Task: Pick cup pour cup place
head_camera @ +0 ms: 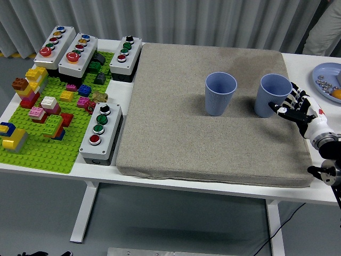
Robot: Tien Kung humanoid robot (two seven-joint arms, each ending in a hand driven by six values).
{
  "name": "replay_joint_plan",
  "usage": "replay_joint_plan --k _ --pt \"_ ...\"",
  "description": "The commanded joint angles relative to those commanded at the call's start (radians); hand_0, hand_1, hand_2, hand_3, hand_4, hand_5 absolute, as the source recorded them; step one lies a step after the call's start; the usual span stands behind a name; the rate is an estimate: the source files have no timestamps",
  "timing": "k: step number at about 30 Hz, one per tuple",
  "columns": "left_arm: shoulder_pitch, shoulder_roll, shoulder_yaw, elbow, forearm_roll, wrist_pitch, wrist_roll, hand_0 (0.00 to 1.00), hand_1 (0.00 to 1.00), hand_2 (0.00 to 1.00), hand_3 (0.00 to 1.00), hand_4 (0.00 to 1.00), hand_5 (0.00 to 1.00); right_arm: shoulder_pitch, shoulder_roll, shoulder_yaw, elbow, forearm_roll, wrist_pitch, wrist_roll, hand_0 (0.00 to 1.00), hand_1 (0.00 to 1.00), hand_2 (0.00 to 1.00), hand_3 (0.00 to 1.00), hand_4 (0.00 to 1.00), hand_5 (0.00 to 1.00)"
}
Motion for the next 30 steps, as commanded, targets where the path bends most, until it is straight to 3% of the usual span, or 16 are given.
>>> replay_joint_plan --k 30 --pt "0.001 0.002 0.005 0.0 -0.001 -0.001 0.0 0.772 0.764 0.819 0.667 0.503 0.998 0.027 0.021 -0.031 -0.02 0.001 0.001 -0.005 0.943 0.904 0.991 0.987 0.839 0.167"
